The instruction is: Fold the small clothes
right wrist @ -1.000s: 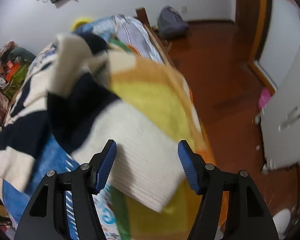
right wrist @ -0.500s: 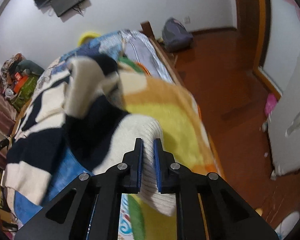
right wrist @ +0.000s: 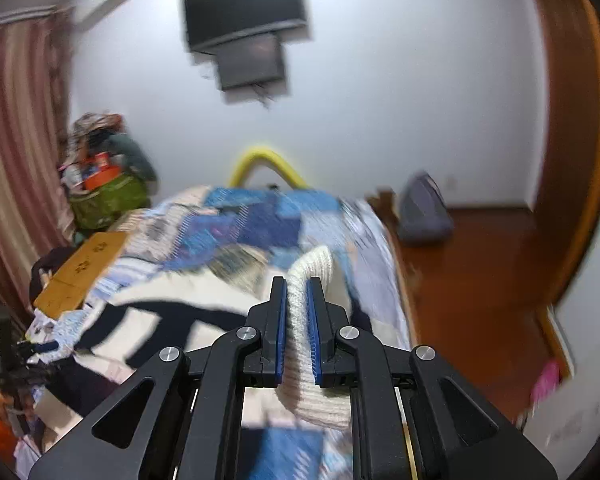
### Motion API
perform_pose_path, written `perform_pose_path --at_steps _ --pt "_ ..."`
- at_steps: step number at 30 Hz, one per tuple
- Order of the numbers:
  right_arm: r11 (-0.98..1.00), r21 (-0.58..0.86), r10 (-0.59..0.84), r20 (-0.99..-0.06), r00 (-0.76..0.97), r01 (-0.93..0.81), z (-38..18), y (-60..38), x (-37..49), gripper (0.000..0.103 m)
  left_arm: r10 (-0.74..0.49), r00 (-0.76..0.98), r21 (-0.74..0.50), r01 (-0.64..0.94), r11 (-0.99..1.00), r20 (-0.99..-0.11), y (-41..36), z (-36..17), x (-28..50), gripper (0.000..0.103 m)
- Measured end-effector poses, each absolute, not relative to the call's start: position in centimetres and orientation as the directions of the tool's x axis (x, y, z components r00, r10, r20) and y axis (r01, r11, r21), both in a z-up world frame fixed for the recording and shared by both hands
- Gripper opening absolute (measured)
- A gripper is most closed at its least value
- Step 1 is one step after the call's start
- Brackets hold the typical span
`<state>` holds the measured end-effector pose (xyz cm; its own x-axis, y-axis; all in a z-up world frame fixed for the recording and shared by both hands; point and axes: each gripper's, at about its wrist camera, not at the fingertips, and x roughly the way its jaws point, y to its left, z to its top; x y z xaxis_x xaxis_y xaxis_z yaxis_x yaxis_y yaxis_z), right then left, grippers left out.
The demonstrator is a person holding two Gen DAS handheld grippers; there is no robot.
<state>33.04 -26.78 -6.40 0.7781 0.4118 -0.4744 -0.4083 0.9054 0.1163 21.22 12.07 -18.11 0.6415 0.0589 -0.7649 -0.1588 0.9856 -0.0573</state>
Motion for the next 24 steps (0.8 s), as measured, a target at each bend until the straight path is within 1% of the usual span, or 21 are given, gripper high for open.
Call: perform_pose_path --at_steps 4,8,13,15,17,19,20,21,22,23,24 --pt "0.845 0.065 0.498 -0.454 0.739 -0.530 -4.3 -19.4 33.6 0.009 0.065 0.654 -0.080 -0.189 0.979 -0.754 14.3 -17.8 20.1 0.077" --pt "0.763 0.068 0.594 -0.468 0.655 -0.643 -5.2 -12.3 33.7 0.009 0.074 0.656 -0.101 -0.225 0.969 -0.752 16.7 -17.8 19.0 0.077" --pt "0.657 0.119 0.672 -0.540 0.507 -0.745 -10.0 -4.3 33.9 0.009 0.080 0.641 -0.120 -0.263 0.957 -0.763 19.2 -18.3 17.8 0.077" --pt "0.621 0.138 0.678 -0.589 0.440 -0.772 -12.8 -1.1 33.7 0.009 0.082 0.633 -0.119 -0.269 0.956 -0.770 19.7 -18.6 17.5 0.077" --pt "0.588 0.148 0.673 -0.635 0.380 -0.795 -15.5 1.5 33.8 0.015 0.088 0.624 -0.116 -0.279 0.953 -0.776 20.2 -18.8 17.3 0.077" --pt "0.557 0.165 0.670 -0.669 0.323 -0.814 -17.7 3.5 33.6 0.015 0.085 0.621 -0.121 -0.283 0.952 -0.779 20.6 -19.0 17.1 0.077" --pt "0.548 0.173 0.663 -0.687 0.299 -0.818 -18.6 4.2 33.5 0.021 0.083 0.619 -0.123 -0.284 0.951 -0.781 20.7 -19.0 17.1 0.077" --pt "0.538 0.183 0.658 -0.701 0.275 -0.823 -19.2 4.7 33.4 0.026 0.082 0.617 -0.125 -0.284 0.951 -0.783 20.8 -19.1 17.1 0.077" --pt "0.533 0.189 0.656 -0.708 0.262 -0.825 -19.5 5.1 33.3 0.036 0.081 0.616 -0.125 -0.284 0.951 -0.783 20.8 -19.1 17.2 0.077" --pt "0.532 0.187 0.655 -0.709 0.261 -0.826 -19.6 5.2 33.0 0.043 0.079 0.615 -0.125 -0.282 0.951 -0.785 20.7 -19.2 17.4 0.077" --pt "0.531 0.180 0.661 -0.700 0.272 -0.828 -19.4 4.9 32.8 0.044 0.078 0.614 -0.124 -0.279 0.952 -0.786 20.6 -19.2 17.6 0.077"
